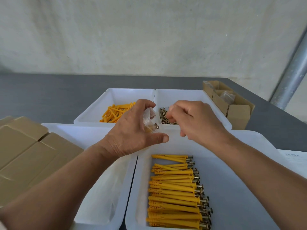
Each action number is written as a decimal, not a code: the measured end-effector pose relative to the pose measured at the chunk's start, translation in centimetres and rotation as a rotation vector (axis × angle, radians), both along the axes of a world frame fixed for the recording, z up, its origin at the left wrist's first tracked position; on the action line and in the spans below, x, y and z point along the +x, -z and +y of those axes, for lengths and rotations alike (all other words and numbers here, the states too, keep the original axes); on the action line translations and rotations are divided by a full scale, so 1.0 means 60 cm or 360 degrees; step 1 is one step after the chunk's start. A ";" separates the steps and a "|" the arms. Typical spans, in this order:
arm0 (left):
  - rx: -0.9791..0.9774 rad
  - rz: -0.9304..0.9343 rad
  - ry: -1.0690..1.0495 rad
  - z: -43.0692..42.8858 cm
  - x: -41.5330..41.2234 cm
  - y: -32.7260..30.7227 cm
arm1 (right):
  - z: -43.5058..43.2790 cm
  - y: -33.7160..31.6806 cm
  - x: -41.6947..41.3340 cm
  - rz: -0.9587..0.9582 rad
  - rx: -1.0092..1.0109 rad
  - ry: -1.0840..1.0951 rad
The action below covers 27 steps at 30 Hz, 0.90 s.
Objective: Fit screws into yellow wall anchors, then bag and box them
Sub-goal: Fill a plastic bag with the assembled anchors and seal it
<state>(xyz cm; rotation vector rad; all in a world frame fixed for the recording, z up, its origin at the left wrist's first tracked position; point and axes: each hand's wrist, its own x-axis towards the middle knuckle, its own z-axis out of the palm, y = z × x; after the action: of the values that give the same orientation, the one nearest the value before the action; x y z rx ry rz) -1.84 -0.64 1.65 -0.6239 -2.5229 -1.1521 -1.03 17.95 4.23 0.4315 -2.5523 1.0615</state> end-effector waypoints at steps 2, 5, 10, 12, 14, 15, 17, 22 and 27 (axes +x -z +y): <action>0.0015 -0.0013 -0.0003 0.000 -0.001 0.000 | 0.016 -0.002 -0.003 -0.0222 0.0362 0.0018; 0.0012 -0.0028 -0.0006 0.000 -0.001 -0.001 | 0.028 0.004 0.001 -0.0695 0.0841 -0.0109; -0.0016 -0.0015 -0.0020 0.001 0.001 -0.003 | 0.028 0.015 0.005 -0.1081 0.1386 -0.0243; -0.0020 -0.0018 -0.0022 0.001 0.002 -0.004 | 0.028 0.023 0.006 -0.1166 0.1438 -0.0265; -0.0023 -0.0021 -0.0018 0.000 0.003 -0.005 | 0.027 0.030 0.006 -0.1249 0.1501 -0.0280; -0.0028 -0.0020 -0.0017 0.000 0.004 -0.005 | 0.026 0.034 0.005 -0.1306 0.1512 -0.0285; -0.0038 -0.0015 -0.0020 -0.001 0.004 -0.005 | 0.024 0.039 0.005 -0.1402 0.1493 -0.0301; -0.0047 -0.0001 -0.0041 0.000 0.003 -0.005 | 0.021 0.044 0.004 -0.1452 0.1432 -0.0336; -0.0030 -0.0016 -0.0028 -0.001 0.003 -0.006 | 0.020 0.049 0.003 -0.1471 0.1388 -0.0336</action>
<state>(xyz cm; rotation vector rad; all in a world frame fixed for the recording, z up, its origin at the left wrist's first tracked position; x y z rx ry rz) -1.65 -0.70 1.99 -0.6007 -2.5457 -1.1292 -0.85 19.17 1.32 0.4873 -3.8233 0.0653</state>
